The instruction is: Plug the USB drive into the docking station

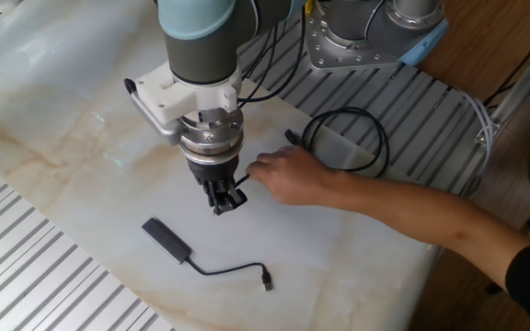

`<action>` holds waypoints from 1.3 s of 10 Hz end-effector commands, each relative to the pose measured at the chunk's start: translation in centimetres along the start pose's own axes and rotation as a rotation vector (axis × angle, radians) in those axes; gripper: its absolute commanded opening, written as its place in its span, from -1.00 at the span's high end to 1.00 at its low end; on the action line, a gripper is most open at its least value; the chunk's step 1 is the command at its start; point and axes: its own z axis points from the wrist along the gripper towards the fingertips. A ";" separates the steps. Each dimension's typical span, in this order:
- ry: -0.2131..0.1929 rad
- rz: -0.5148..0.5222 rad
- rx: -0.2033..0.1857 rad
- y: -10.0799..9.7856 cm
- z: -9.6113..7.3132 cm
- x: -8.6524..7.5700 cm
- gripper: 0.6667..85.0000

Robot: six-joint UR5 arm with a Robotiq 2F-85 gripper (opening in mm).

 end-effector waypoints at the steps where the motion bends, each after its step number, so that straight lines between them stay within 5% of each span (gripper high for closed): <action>1: 0.020 0.030 -0.005 0.0 0.2 0.7 0.45; 7: 0.000 0.060 -0.005 0.2 0.7 0.2 0.73; 9: 0.001 0.071 0.033 -0.8 1.0 0.2 0.98; 11: 0.004 0.060 0.032 -1.0 0.9 -0.1 0.98; 13: 0.067 0.008 0.072 -2.7 0.0 0.3 0.98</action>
